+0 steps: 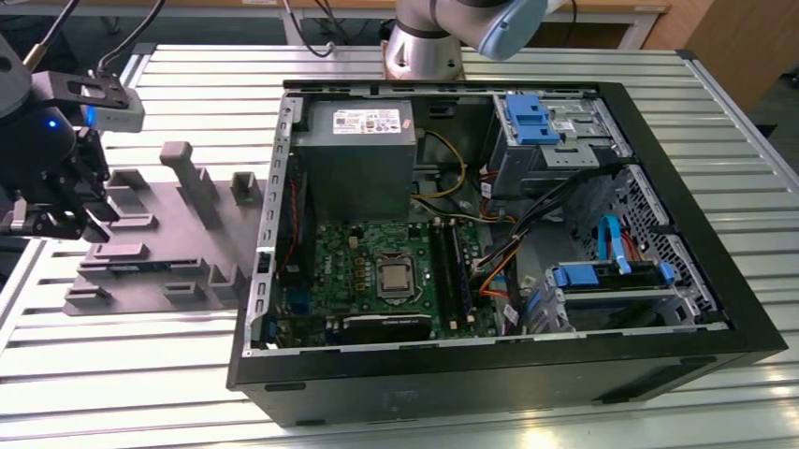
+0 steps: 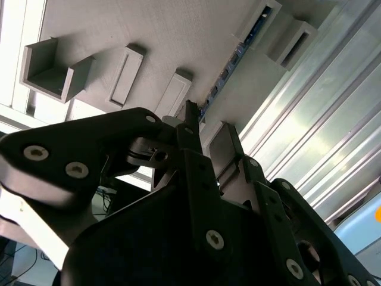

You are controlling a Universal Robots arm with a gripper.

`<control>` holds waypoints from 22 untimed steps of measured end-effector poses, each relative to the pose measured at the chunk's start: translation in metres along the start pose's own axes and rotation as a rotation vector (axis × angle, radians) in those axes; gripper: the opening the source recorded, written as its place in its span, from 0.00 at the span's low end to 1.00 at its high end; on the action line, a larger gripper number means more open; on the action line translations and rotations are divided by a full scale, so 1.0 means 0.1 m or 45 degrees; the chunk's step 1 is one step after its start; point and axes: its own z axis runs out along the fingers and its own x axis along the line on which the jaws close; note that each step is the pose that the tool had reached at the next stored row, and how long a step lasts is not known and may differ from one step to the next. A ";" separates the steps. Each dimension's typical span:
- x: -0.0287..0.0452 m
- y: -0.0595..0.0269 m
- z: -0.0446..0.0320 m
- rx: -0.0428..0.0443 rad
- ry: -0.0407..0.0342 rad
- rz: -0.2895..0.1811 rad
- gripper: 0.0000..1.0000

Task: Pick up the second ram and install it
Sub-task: 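Pick up the second ram and move it above second insertion slot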

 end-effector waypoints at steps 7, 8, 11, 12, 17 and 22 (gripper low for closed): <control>0.021 -0.004 0.105 -0.001 0.0010 0.000 0.36; 0.031 -0.004 0.125 -0.001 0.0010 0.000 0.36; 0.053 -0.007 0.178 0.000 0.0009 0.000 0.36; 0.055 -0.007 0.192 0.000 0.0011 0.000 0.36; 0.059 -0.009 0.276 0.000 0.0032 0.000 0.36; 0.061 -0.011 0.362 0.001 0.0031 0.000 0.36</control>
